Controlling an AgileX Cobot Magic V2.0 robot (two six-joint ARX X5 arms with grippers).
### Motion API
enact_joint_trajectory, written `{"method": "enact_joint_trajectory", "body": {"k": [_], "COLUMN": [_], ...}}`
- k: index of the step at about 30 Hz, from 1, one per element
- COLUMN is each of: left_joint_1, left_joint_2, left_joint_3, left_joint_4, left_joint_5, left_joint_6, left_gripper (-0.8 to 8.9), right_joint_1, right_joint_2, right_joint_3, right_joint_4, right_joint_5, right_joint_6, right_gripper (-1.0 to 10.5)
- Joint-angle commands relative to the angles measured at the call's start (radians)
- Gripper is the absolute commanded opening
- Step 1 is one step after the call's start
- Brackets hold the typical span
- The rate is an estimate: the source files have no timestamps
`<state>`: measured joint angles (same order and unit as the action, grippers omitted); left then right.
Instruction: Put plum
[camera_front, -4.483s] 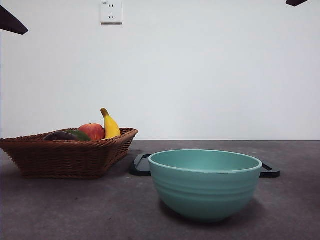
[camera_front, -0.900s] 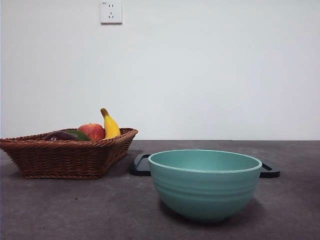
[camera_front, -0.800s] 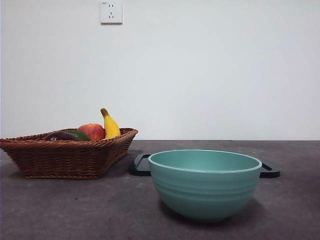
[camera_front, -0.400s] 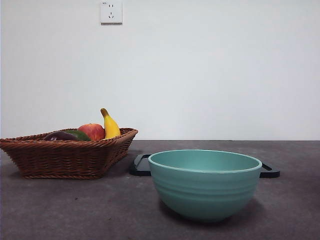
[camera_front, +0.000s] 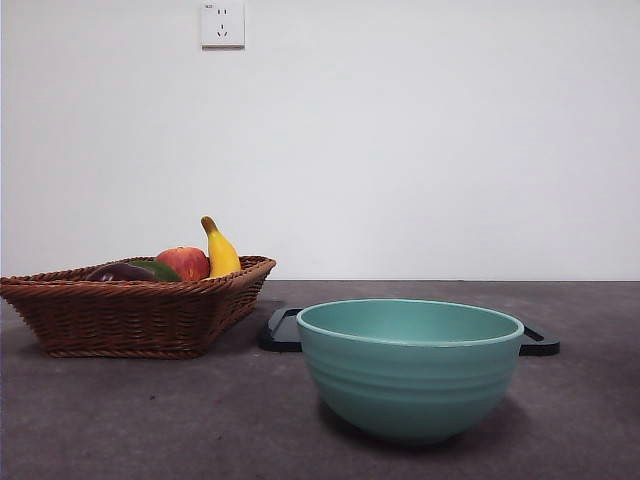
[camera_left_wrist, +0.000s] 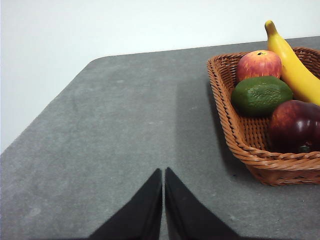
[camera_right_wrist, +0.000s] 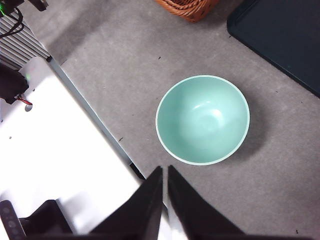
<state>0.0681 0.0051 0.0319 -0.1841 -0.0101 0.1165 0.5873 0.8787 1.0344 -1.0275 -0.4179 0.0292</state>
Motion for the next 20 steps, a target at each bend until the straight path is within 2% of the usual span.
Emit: {"method": "enact_joint_trajectory", "body": {"k": [1, 4, 7, 12, 14, 20], "left_joint_1": [0.004, 0.004, 0.004, 0.004, 0.004, 0.004], "left_joint_2": [-0.002, -0.002, -0.002, -0.002, -0.002, -0.002], "left_joint_3": [-0.021, -0.021, -0.021, -0.020, -0.020, -0.020], "left_joint_4": [-0.007, -0.006, -0.006, -0.006, -0.006, -0.006], "left_joint_5": [-0.002, -0.002, -0.002, -0.002, -0.002, -0.002], "left_joint_6": [-0.006, -0.006, -0.006, -0.005, -0.006, -0.006], "left_gripper": [0.07, 0.07, 0.07, 0.07, 0.07, 0.07], "right_joint_1": [-0.004, -0.092, -0.225, -0.471, -0.548, -0.679], "right_joint_2": [0.007, -0.013, -0.064, -0.228, -0.298, -0.481], "right_joint_3": [0.011, 0.009, -0.024, -0.182, -0.267, -0.516], "right_joint_4": [0.031, 0.076, 0.177, 0.406, 0.500, 0.728], "right_joint_5": [0.006, 0.060, 0.061, 0.066, 0.096, 0.180], "right_joint_6": [-0.020, -0.042, -0.048, -0.056, -0.068, -0.069], "right_gripper": [0.1, 0.1, 0.1, 0.1, 0.1, 0.1]}}
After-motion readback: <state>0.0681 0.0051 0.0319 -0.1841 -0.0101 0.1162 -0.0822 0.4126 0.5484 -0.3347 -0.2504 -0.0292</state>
